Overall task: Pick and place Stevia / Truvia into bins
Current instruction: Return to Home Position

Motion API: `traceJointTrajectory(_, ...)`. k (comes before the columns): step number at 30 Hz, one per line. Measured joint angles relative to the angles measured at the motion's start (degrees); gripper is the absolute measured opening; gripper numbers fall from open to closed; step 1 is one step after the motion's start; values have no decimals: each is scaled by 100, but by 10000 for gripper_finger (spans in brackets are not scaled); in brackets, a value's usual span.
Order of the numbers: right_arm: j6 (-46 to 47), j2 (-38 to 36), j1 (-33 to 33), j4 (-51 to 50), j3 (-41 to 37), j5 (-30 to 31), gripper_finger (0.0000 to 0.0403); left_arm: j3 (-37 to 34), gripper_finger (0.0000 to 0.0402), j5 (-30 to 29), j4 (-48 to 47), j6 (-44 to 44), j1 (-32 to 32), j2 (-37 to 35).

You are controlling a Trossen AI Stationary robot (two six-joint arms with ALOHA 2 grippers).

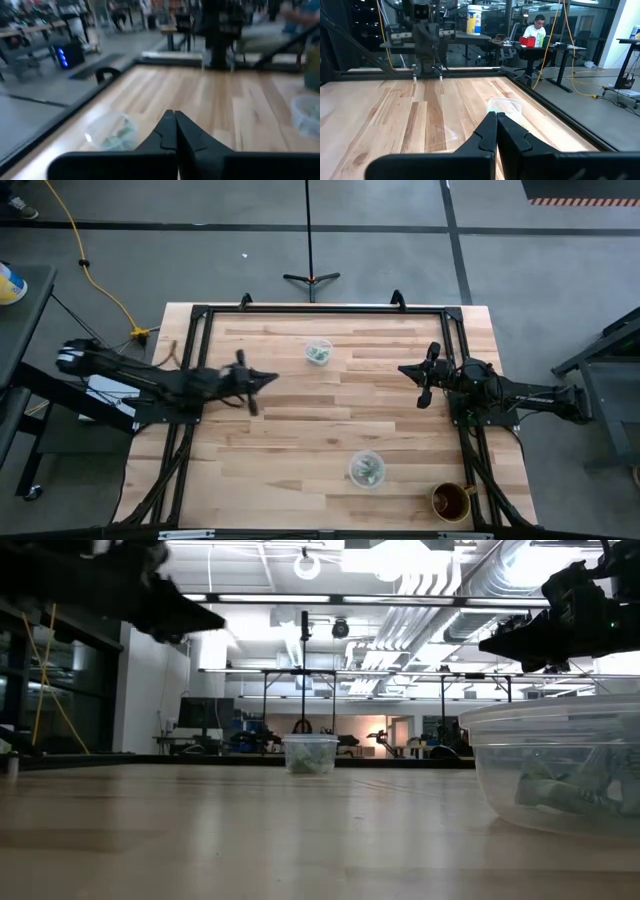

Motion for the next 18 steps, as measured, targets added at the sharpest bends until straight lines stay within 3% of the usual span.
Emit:
traceJointTrajectory(4, -40, 0, 0, 0, 0, 0, 0, -582, 23, -8, -172, 150, 4, -1267)
traceJointTrajectory(9, -142, 0, 0, 40, 0, 23, 0, -969, 47, -192, -715, 362, 6, -2479)
traceJointTrajectory(11, -241, 0, -1, 79, 0, -14, 0, -1118, 35, 50, -881, 488, 4, -2900)
traceJointTrajectory(13, -368, 0, -2, 87, 0, -251, 0, -1228, 20, 231, -1136, 578, 2, -3317)
traceJointTrajectory(18, -398, 0, -2, 173, 0, -1229, 0, -1435, 32, -66, -1890, 593, 7, -4269)
